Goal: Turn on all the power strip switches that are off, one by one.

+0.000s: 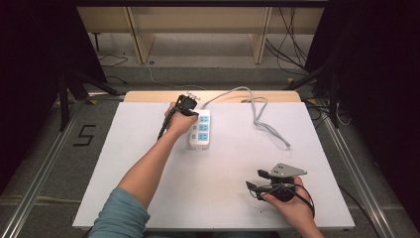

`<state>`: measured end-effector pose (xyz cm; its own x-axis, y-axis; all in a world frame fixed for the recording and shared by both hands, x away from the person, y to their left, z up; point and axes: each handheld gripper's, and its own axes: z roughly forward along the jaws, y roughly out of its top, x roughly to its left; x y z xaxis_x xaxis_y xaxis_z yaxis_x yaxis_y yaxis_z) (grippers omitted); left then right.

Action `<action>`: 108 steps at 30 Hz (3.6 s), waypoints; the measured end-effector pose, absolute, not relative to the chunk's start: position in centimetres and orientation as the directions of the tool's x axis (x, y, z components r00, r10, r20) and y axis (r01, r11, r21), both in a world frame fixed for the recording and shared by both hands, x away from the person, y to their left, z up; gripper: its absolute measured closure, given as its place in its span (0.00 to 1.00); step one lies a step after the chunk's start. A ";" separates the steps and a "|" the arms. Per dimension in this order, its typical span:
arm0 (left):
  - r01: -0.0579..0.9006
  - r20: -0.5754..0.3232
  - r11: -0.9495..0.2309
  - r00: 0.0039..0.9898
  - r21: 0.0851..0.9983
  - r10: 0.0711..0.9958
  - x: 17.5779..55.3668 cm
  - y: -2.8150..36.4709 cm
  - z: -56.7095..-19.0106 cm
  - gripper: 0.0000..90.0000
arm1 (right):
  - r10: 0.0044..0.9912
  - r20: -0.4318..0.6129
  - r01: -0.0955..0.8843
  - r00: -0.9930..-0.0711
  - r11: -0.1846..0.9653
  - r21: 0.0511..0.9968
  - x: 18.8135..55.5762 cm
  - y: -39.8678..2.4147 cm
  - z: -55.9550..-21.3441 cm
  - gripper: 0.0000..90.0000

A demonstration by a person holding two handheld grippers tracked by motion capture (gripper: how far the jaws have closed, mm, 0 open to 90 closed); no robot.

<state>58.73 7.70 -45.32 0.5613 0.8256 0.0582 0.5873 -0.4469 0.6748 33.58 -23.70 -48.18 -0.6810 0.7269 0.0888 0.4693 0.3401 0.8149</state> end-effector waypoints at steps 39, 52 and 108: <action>0.588 0.017 -0.374 0.521 0.717 0.853 58.4 8.3 -44.0 0.92 | 0.729 0.088 0.470 -0.679 0.340 0.814 33.6 -23.7 -48.2 0.41; 0.600 -0.011 -0.342 0.505 0.723 0.863 57.7 9.4 -43.0 0.79 | 0.729 0.084 0.471 -0.679 0.345 0.812 33.5 -23.6 -48.2 0.41; 0.565 -0.005 -0.413 0.594 0.715 0.804 52.6 9.4 -42.0 0.99 | 0.732 0.086 0.474 -0.676 0.343 0.811 33.5 -23.6 -48.2 0.40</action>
<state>52.57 9.43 -41.99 0.5942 0.8043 -0.0049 0.5646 -0.4128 0.7147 33.49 -23.63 -48.18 -0.6764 0.7315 0.0858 0.4738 0.3429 0.8111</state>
